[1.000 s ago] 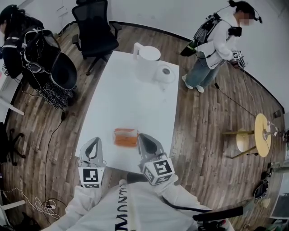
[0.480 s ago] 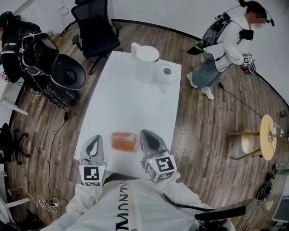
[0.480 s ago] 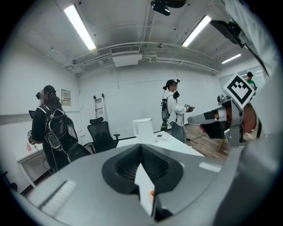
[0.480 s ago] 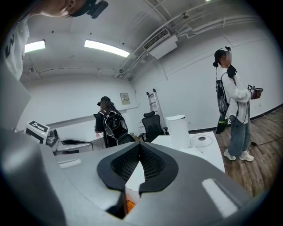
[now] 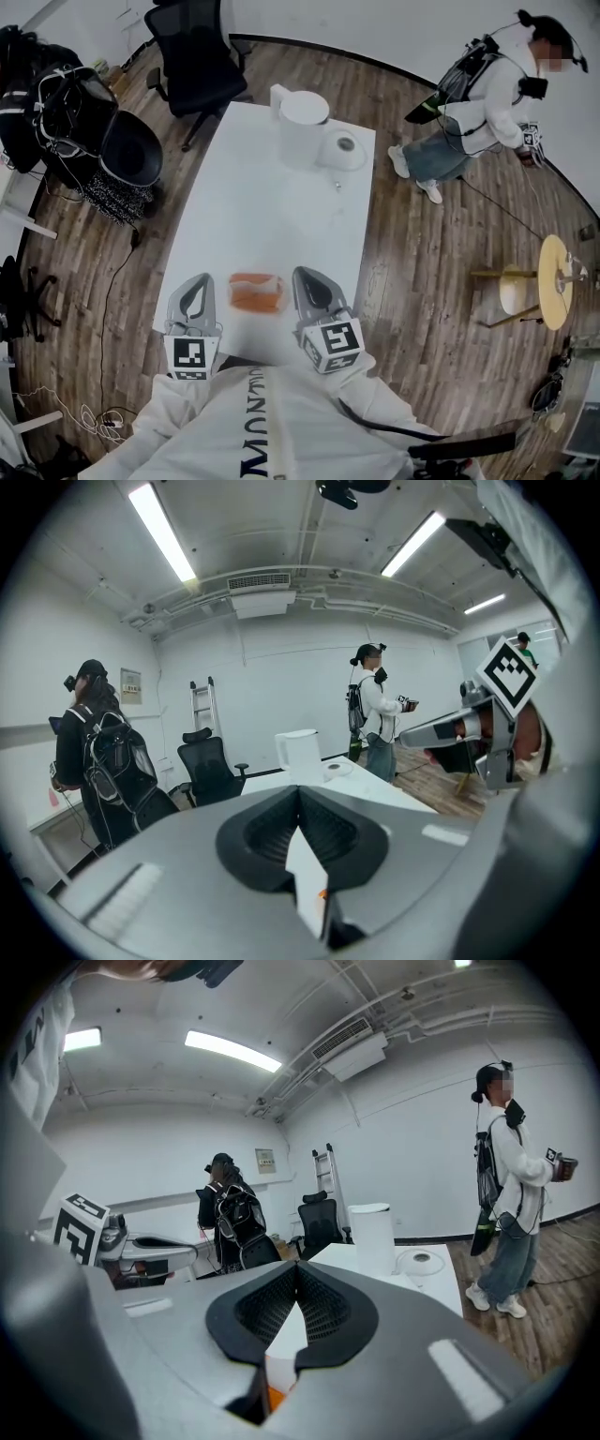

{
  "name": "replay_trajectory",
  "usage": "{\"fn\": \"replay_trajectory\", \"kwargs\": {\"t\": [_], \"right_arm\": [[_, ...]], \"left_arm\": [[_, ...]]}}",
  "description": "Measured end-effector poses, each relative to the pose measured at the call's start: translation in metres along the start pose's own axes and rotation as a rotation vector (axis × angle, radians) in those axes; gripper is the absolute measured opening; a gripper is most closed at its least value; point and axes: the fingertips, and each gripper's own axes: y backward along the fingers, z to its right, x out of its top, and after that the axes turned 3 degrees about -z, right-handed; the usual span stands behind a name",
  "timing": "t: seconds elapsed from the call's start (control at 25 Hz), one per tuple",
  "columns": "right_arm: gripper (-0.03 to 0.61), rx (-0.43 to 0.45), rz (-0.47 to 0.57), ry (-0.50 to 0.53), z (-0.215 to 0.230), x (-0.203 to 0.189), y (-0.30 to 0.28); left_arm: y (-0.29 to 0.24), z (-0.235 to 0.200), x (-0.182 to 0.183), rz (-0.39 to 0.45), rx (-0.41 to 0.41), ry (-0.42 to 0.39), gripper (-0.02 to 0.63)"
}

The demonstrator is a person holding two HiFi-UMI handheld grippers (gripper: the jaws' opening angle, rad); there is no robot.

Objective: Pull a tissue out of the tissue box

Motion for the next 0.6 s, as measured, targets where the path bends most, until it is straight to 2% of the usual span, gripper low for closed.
{"fn": "replay_trajectory", "kwargs": {"t": [0.24,0.48,0.6], "right_arm": [[0.002,-0.007,-0.070,0.071,0.004,-0.008,-0.006],[0.035,0.097,-0.155,0.151,-0.011,-0.018,-0.023],[0.066,0.182,-0.206,0.188,-0.019,-0.024,-0.031]], "left_arm": [[-0.007,-0.001,-0.002,0.002,-0.032,0.006,-0.003],[-0.007,-0.007,-0.005,0.006,-0.045,0.027,-0.003],[-0.008,-0.008,-0.004,0.013,-0.047,0.030,-0.003]]}}
